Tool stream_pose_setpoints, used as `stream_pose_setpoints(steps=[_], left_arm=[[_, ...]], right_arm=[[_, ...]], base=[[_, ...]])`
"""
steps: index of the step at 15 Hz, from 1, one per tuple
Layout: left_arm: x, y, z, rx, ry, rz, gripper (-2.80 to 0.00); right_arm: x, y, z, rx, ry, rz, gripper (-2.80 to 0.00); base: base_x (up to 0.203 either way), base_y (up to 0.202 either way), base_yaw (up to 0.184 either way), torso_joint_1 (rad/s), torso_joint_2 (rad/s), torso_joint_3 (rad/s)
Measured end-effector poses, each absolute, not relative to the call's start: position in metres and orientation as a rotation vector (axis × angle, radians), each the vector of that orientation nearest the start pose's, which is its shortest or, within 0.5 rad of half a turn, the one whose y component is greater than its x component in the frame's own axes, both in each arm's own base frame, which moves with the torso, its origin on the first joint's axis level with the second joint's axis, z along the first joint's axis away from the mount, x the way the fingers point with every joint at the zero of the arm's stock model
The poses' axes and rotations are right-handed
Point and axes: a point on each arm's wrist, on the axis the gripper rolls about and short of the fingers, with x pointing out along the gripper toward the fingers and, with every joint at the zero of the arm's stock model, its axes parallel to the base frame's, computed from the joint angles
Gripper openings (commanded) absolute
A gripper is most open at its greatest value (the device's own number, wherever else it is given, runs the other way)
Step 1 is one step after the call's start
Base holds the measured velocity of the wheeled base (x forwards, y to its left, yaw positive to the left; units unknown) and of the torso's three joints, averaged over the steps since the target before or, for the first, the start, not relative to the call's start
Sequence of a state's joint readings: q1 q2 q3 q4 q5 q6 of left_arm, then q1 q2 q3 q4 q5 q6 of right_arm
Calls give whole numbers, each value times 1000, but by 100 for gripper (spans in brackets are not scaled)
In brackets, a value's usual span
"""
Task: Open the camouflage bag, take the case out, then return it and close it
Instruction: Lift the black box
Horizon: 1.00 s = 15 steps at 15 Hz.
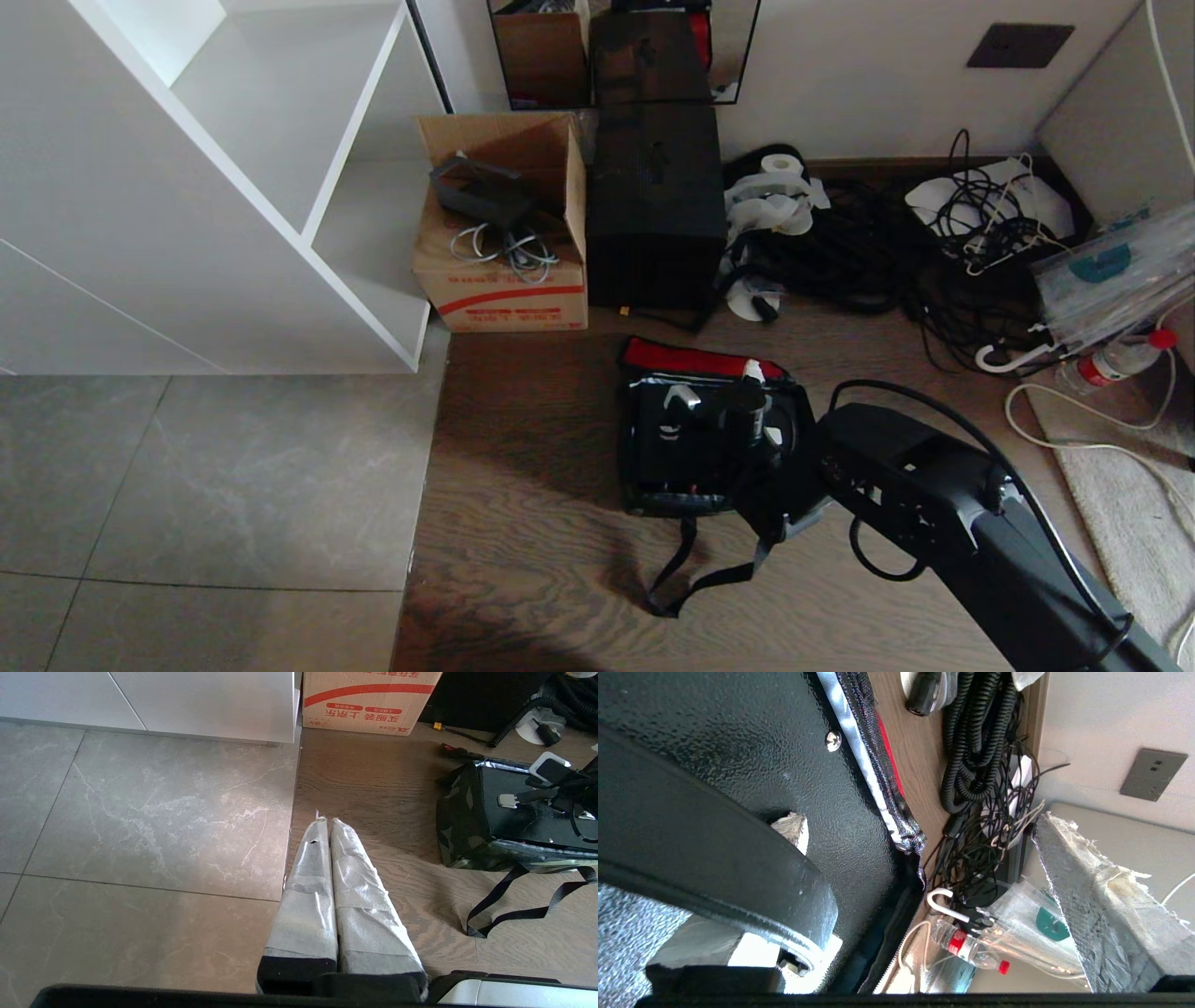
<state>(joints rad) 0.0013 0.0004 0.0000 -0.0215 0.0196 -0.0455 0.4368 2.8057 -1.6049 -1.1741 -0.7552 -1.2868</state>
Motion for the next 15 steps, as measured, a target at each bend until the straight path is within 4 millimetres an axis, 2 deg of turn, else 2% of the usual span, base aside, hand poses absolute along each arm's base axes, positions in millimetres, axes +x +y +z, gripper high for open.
stream_pose_setpoints(steps=[1,10,15], left_arm=[[-23,0,78,-46,-22,20,-280],[-23,0,78,-46,-22,20,-280],[-23,0,78,-46,-22,20,-280]], right_arm=[[472,203,-40,-1290,226,-258,-280],[472,204,-46,-1281,230,-255,-280],[471,208,-41,-1253,204,-273,-280]], base=[[0,0,0,0,0,0],[0,0,0,0,0,0],[0,0,0,0,0,0]])
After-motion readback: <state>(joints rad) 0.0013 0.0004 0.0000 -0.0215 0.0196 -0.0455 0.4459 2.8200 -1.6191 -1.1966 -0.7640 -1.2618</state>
